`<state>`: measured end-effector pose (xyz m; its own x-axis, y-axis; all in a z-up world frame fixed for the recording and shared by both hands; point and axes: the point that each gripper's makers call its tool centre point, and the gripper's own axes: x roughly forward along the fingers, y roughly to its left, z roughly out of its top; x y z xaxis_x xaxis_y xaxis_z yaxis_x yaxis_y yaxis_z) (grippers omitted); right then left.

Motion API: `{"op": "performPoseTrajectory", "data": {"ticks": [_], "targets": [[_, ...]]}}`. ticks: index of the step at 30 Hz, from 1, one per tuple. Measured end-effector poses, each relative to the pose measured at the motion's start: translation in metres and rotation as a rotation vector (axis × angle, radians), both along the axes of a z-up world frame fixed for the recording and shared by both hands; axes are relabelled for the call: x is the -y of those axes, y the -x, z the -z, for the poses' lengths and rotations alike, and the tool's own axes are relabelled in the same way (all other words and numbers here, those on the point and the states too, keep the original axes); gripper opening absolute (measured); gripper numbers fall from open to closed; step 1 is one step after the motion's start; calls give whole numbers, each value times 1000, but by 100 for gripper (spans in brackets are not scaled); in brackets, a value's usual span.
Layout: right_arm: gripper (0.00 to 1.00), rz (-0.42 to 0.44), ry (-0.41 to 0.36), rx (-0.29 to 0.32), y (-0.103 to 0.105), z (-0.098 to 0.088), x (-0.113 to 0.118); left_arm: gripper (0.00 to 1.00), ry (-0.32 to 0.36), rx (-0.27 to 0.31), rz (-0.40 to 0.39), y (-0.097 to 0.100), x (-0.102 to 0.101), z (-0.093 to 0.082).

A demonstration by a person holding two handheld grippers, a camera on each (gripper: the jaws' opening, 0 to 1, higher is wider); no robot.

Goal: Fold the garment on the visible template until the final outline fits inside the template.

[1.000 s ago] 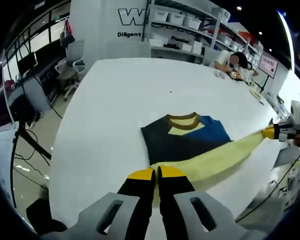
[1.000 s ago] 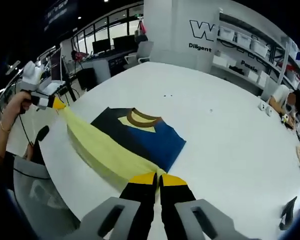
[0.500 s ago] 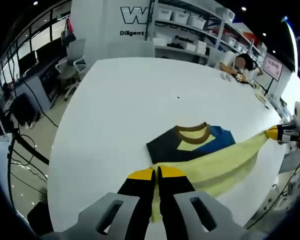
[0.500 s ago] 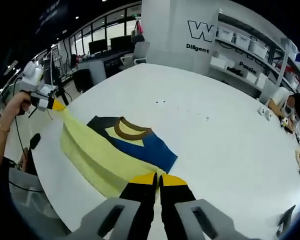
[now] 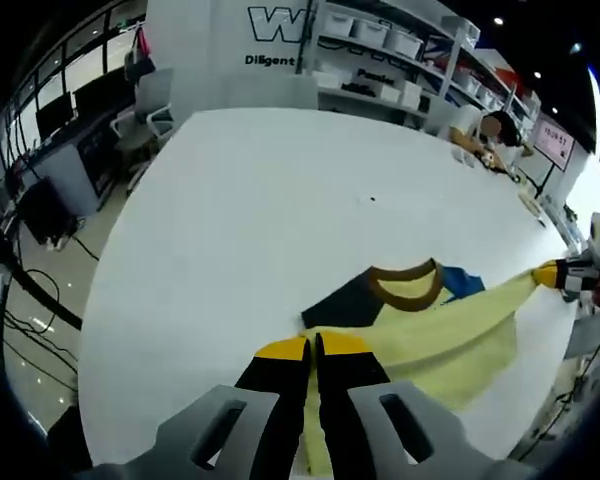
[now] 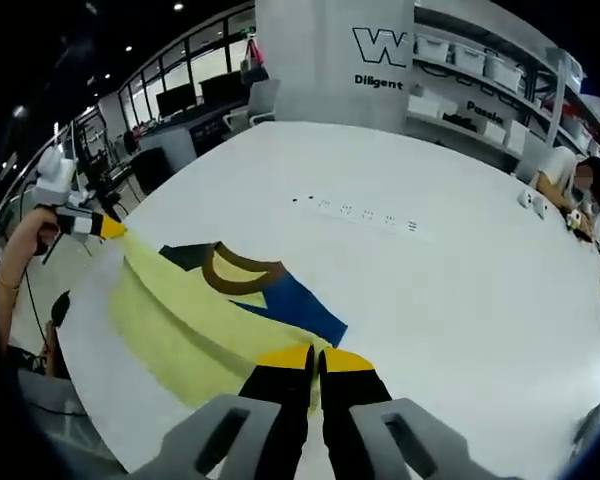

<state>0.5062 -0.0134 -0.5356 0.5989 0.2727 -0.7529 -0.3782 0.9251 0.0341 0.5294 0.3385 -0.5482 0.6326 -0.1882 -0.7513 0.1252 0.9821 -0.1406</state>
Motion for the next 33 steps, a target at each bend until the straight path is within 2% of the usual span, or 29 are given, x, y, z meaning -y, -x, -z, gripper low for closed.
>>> {"op": "performPoseTrajectory", "data": {"ticks": [5,6,8,13,19,22,26,30,32,33], "targets": [[0,12,-11,5,-9,2,-3,3,1,-4,-12,-14,-2,8],[0,13,-11,4,-13,5,-2,3,-2,-5,-12,-15,-2,10],[0,25,-19,-22,-21,19,0,3,-5,-29,-34,-18,-5,26],[0,28,-30,-55,-31,41,5,3,-15,-36,-30,-25,-3,42],[0,38,-67,-49,-46,58,7,3,-38,-47,-33,-30,-1,59],[0,28,-55,-34,-50,65,6,4,-50,-33,-35,-30,1,63],[0,-4,-24,-15,-48,71,5,4,-32,-20,-53,-31,0,68],[0,-6,-27,-20,-47,77,6,4,-35,-17,-30,-29,0,73],[0,-10,-31,-22,-45,78,7,4,-44,2,-11,-29,1,72],[1,-4,-33,-15,-45,79,8,4,-66,37,34,-31,3,69]]}}
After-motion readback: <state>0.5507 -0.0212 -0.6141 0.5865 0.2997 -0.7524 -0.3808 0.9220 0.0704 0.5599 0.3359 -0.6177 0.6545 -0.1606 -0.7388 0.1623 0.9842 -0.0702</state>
